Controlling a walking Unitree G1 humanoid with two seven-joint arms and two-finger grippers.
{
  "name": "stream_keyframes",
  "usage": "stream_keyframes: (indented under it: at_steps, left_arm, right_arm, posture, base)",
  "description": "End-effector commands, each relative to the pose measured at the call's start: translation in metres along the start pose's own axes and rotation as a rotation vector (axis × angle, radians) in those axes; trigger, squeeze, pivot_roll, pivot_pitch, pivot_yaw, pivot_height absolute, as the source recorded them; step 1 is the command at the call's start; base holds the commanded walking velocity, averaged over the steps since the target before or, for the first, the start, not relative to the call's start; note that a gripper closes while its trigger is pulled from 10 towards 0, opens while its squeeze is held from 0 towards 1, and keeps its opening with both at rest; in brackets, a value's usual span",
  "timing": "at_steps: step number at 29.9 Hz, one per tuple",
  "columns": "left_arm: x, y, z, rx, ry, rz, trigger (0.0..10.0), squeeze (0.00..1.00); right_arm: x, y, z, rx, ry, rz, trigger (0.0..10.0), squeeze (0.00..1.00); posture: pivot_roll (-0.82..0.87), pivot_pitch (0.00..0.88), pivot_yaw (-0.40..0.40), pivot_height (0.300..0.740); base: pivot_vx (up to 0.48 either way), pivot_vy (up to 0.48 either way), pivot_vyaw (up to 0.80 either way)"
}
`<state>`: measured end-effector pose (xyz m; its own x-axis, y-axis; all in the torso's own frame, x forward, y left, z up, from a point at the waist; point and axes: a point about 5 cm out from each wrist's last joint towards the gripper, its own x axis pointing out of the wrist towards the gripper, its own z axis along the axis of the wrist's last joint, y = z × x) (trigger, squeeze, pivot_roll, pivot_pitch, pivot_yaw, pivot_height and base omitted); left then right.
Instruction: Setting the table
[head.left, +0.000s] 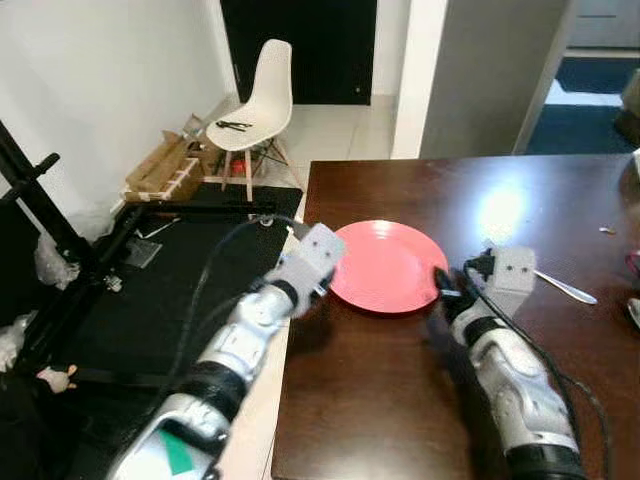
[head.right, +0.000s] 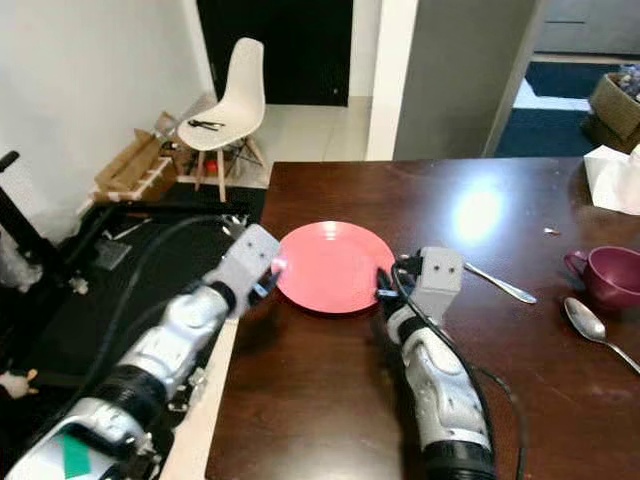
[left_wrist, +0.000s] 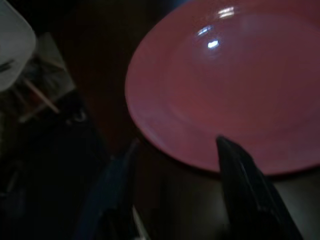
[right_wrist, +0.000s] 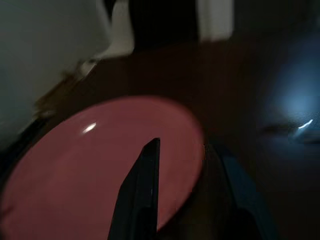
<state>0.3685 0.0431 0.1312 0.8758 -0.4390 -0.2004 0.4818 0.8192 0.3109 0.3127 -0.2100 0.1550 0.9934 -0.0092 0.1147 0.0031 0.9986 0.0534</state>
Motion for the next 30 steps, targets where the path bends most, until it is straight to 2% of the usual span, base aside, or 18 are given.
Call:
stream_keyframes:
  at_steps: [1,3,5,6,8,10,11,15,16,18,19,20,21,22,23,28,30]
  left_arm:
    - [0.003,-0.001,-0.005,-0.071,0.034,0.0,10.0,0.0]
    - [0.006,-0.006,-0.001,-0.154,0.033,-0.015,10.0,0.0]
    - [0.008,-0.007,0.002,-0.206,0.03,-0.01,10.0,0.0]
    - [0.008,-0.007,0.002,-0.206,0.03,-0.01,10.0,0.0]
    - [0.011,-0.006,0.007,-0.306,0.026,0.004,10.0,0.0]
    - [0.012,-0.007,0.008,-0.318,0.027,0.005,10.0,0.0]
    - [0.012,-0.007,0.008,-0.314,0.029,0.007,10.0,0.0]
    - [0.012,-0.017,-0.001,-0.164,0.066,-0.019,10.0,0.0]
    - [0.012,-0.017,-0.001,-0.164,0.066,-0.019,10.0,0.0]
    - [0.009,-0.024,-0.015,-0.092,0.134,-0.047,10.0,0.0]
    - [0.009,-0.024,-0.015,-0.092,0.134,-0.047,10.0,0.0]
    - [0.008,-0.027,-0.022,-0.058,0.168,-0.066,10.0,0.0]
    - [0.005,-0.027,-0.029,-0.01,0.197,-0.074,10.0,0.0]
    - [0.005,-0.027,-0.029,-0.01,0.197,-0.074,10.0,0.0]
    - [0.002,-0.024,-0.04,0.035,0.238,-0.093,10.0,0.0]
    - [-0.003,-0.016,-0.049,0.042,0.253,-0.104,10.0,0.0]
    - [-0.011,-0.007,-0.062,0.039,0.268,-0.111,10.0,0.0]
  right_arm:
    - [-0.009,0.001,0.011,-0.093,-0.065,-0.006,10.0,0.0]
    - [-0.017,-0.003,0.02,-0.162,-0.107,-0.02,10.0,0.0]
    - [-0.023,-0.007,0.024,-0.203,-0.124,-0.028,10.0,0.0]
    - [-0.023,-0.007,0.024,-0.203,-0.124,-0.028,10.0,0.0]
    - [-0.03,-0.009,0.026,-0.245,-0.125,-0.031,10.0,0.0]
    - [-0.032,-0.009,0.026,-0.249,-0.12,-0.028,10.0,0.0]
    - [-0.033,-0.008,0.026,-0.25,-0.119,-0.029,10.0,0.0]
    - [-0.035,-0.004,0.025,-0.256,-0.109,-0.014,10.0,0.0]
    - [-0.035,-0.004,0.025,-0.256,-0.109,-0.014,10.0,0.0]
    - [-0.036,-0.002,0.025,-0.26,-0.102,-0.008,10.0,0.0]
    - [-0.036,-0.002,0.025,-0.26,-0.102,-0.008,10.0,0.0]
    - [-0.036,-0.001,0.025,-0.262,-0.099,-0.004,10.0,0.0]
    - [-0.037,0.0,0.025,-0.264,-0.096,0.0,10.0,0.0]
    - [-0.037,0.0,0.025,-0.264,-0.096,0.0,10.0,0.0]
    - [-0.037,0.0,0.024,-0.265,-0.09,0.004,10.0,0.0]
    - [-0.036,0.001,0.024,-0.263,-0.084,0.012,10.0,0.0]
    - [-0.034,0.002,0.023,-0.259,-0.078,0.023,10.0,0.0]
  posture:
    - [-0.21,0.033,0.215,0.74]
    - [-0.23,0.043,0.221,0.74]
    - [-0.25,0.057,0.226,0.74]
    - [-0.25,0.057,0.226,0.74]
    - [-0.27,0.075,0.226,0.74]
    - [-0.28,0.084,0.223,0.74]
    - [-0.28,0.084,0.223,0.74]
    - [-0.29,0.103,0.215,0.74]
    - [-0.29,0.103,0.215,0.74]
    - [-0.29,0.105,0.214,0.74]
    - [-0.29,0.105,0.214,0.74]
    - [-0.29,0.107,0.213,0.74]
    - [-0.28,0.107,0.214,0.74]
    - [-0.28,0.107,0.214,0.74]
    - [-0.27,0.103,0.214,0.74]
    - [-0.26,0.094,0.212,0.74]
    - [-0.24,0.085,0.207,0.74]
  base:
    - [0.0,0.0,0.0]
    - [0.0,0.0,0.0]
    - [0.0,0.0,0.0]
    - [0.0,0.0,0.0]
    - [0.0,0.0,0.0]
    - [0.0,0.0,0.0]
    - [0.0,0.0,0.0]
    - [0.0,0.0,0.0]
    - [0.0,0.0,0.0]
    - [0.0,0.0,0.0]
    - [0.0,0.0,0.0]
    - [0.0,0.0,0.0]
    - [0.0,0.0,0.0]
    - [0.0,0.0,0.0]
    - [0.0,0.0,0.0]
    - [0.0,0.0,0.0]
    - [0.0,0.0,0.0]
